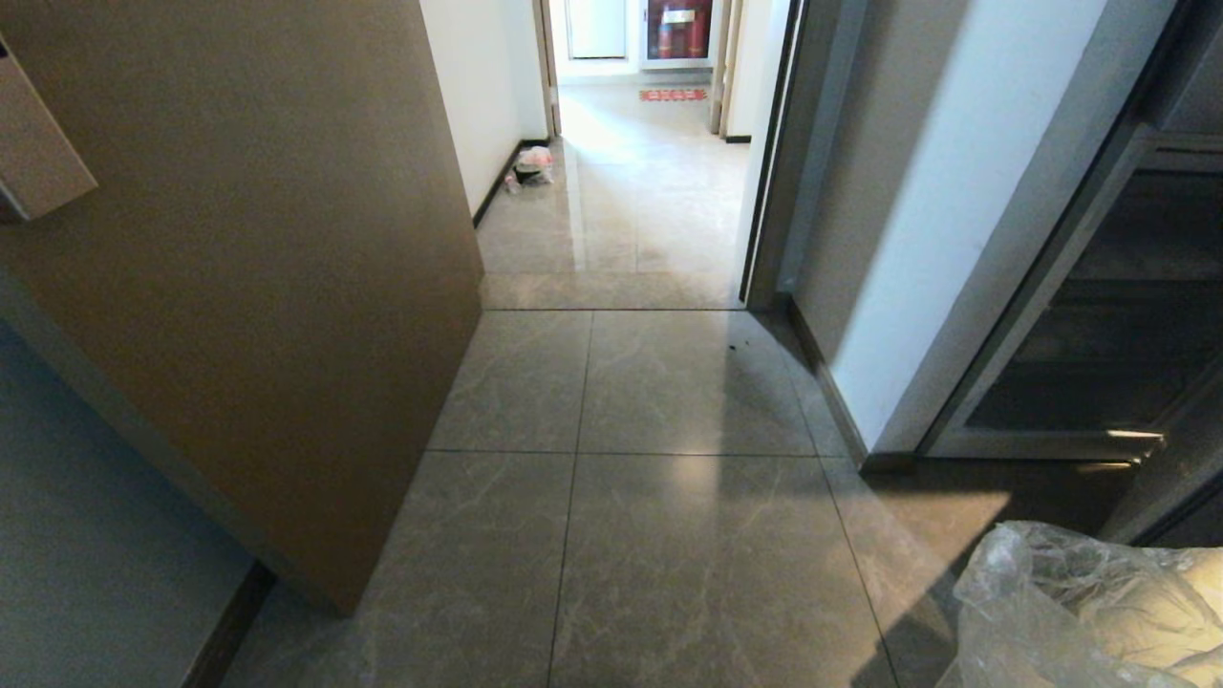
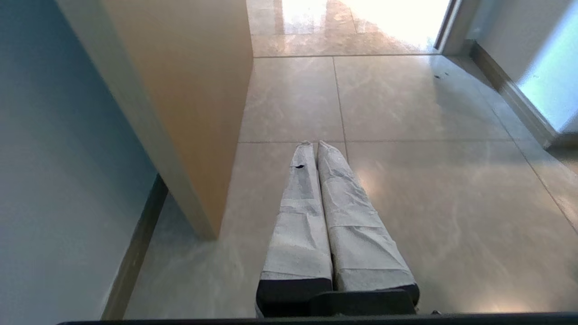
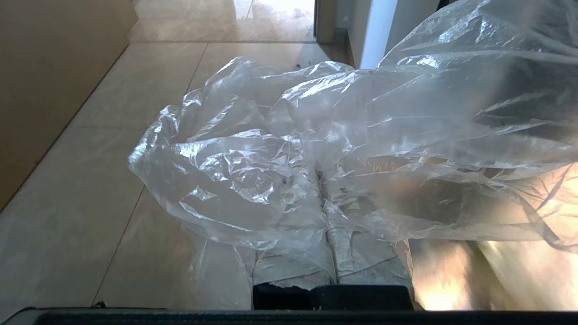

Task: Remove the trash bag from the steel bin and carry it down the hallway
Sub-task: Put the trash bag at the door

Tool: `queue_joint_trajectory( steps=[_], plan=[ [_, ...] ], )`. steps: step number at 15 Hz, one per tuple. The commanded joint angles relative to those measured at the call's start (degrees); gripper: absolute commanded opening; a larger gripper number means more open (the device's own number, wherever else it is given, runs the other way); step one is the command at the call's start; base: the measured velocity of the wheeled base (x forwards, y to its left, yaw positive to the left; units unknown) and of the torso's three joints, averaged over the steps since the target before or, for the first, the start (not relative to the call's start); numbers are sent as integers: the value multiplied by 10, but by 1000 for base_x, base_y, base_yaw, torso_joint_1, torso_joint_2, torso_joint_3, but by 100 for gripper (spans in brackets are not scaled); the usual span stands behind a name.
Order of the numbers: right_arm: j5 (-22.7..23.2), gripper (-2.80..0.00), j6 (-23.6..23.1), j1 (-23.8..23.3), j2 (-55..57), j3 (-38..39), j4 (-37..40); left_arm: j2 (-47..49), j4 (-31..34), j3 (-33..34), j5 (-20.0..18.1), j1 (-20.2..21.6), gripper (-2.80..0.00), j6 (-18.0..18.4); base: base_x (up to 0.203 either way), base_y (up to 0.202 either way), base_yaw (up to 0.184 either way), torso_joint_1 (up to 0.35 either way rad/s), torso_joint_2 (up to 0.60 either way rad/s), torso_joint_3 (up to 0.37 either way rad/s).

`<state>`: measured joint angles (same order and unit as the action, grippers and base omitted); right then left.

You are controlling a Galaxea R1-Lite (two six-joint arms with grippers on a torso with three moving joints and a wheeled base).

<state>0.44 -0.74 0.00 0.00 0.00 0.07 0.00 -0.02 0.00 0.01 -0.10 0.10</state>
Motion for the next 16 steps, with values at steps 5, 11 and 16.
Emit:
queue_joint_trajectory(
  steps=[5, 11, 16],
  plan=[
    [0, -280, 0, 0, 0, 1, 0, 0, 0, 0, 1, 0, -280, 0, 191, 0, 1, 4, 2, -2],
    [0, -280, 0, 0, 1, 1, 0, 0, 0, 0, 1, 0, -280, 0, 193, 0, 2, 2, 2, 2],
    [0, -280, 0, 0, 1, 1, 0, 0, 0, 0, 1, 0, -280, 0, 194, 0, 0, 2, 3, 4]
  ],
)
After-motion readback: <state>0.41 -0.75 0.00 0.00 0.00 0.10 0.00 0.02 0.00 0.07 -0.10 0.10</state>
